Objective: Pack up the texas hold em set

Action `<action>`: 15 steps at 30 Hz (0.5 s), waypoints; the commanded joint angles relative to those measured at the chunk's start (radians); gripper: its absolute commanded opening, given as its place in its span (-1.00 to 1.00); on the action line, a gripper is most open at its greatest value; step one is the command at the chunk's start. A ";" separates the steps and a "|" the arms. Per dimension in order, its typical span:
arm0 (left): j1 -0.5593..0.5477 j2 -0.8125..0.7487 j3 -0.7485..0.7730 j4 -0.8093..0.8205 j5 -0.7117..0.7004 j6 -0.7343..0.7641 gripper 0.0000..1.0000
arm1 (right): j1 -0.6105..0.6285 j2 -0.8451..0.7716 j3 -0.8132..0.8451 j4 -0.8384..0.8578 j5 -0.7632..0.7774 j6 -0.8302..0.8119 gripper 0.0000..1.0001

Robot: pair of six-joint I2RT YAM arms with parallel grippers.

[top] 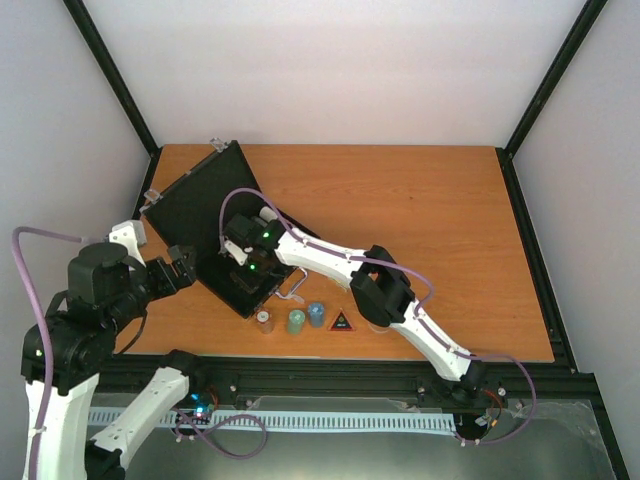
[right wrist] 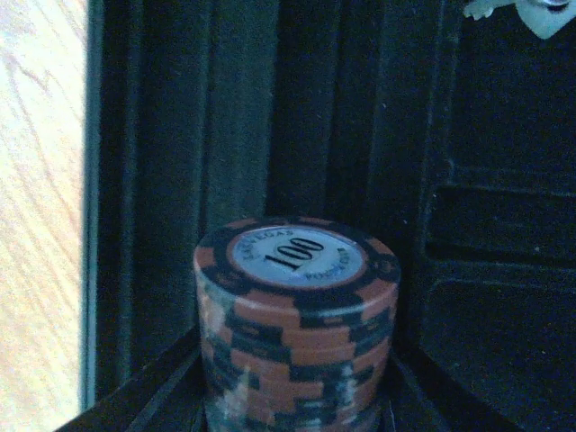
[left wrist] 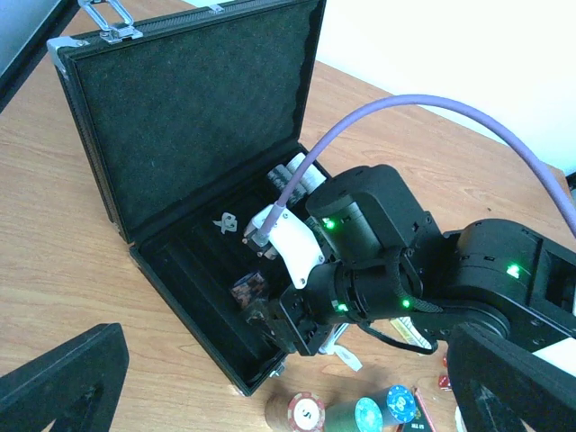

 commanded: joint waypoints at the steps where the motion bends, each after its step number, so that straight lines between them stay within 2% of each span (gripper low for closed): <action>1: -0.005 -0.020 0.023 -0.026 -0.003 0.018 0.99 | 0.011 -0.043 -0.050 0.013 0.077 0.013 -0.01; 3: -0.005 -0.027 0.019 -0.027 -0.003 0.015 0.99 | 0.012 -0.058 -0.071 0.015 0.107 0.014 0.22; 6: -0.005 -0.031 0.013 -0.027 -0.002 0.011 1.00 | 0.011 -0.067 -0.077 0.013 0.109 0.003 0.30; 7: -0.005 -0.032 0.011 -0.026 0.000 0.010 0.99 | 0.011 -0.068 -0.078 0.010 0.104 0.002 0.39; 10: -0.005 -0.034 0.005 -0.023 0.004 0.008 0.99 | 0.012 -0.085 -0.093 0.020 0.099 0.008 0.42; 12: -0.006 -0.034 0.004 -0.023 0.005 0.008 1.00 | 0.012 -0.110 -0.111 0.038 0.101 0.016 0.57; 15: -0.005 -0.038 0.000 -0.021 0.006 0.007 1.00 | 0.012 -0.134 -0.106 0.048 0.096 0.013 0.58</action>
